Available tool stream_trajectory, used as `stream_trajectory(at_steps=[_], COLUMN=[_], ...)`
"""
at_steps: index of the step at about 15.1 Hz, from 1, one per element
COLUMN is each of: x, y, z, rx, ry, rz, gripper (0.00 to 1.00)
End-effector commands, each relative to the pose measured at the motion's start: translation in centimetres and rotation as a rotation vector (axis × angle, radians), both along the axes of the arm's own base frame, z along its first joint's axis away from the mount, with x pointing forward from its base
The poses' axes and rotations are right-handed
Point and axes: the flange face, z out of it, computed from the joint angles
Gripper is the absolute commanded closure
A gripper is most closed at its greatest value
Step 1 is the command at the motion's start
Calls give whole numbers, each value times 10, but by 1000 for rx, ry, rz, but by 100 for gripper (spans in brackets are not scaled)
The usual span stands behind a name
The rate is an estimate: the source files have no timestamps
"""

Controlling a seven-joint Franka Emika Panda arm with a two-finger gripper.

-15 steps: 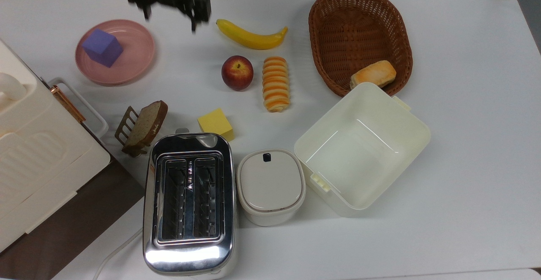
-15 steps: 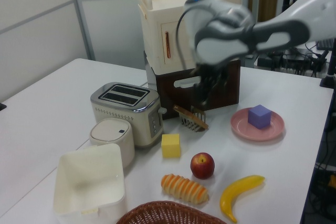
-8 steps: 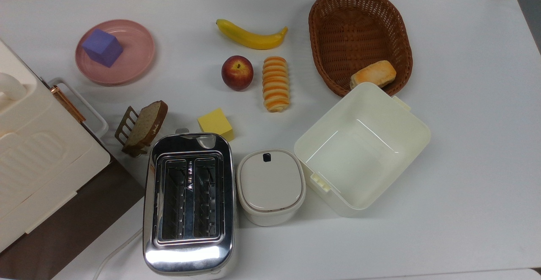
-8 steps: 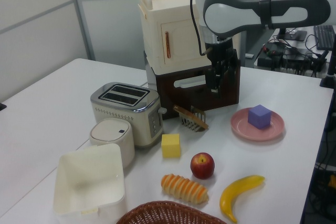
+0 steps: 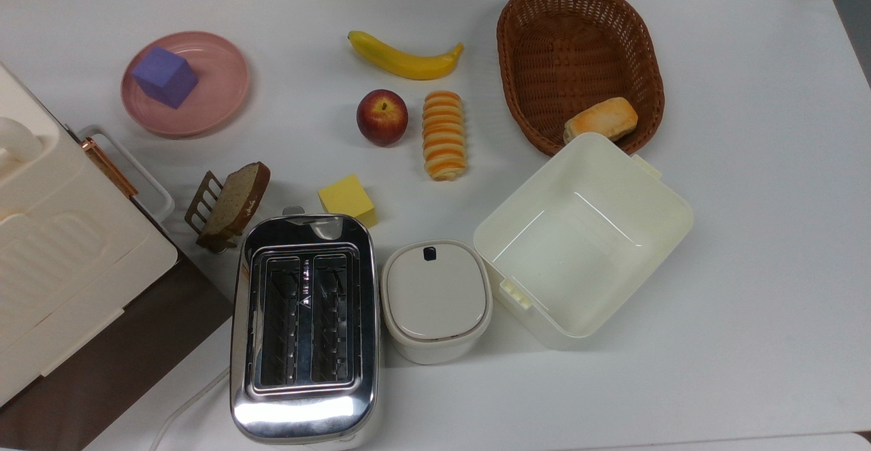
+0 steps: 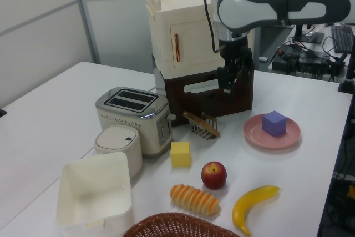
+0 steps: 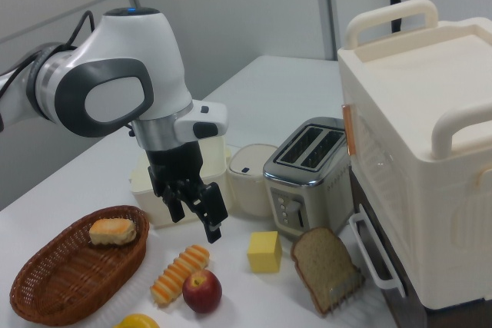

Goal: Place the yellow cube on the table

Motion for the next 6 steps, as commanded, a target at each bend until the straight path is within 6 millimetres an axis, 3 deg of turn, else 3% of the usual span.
stream_trajectory(at_steps=[1,6], x=[-2,-1], y=[-1,-1], z=[6,6], rx=[31,34], ry=[20,21], rz=[33,39], gripper=[0,0])
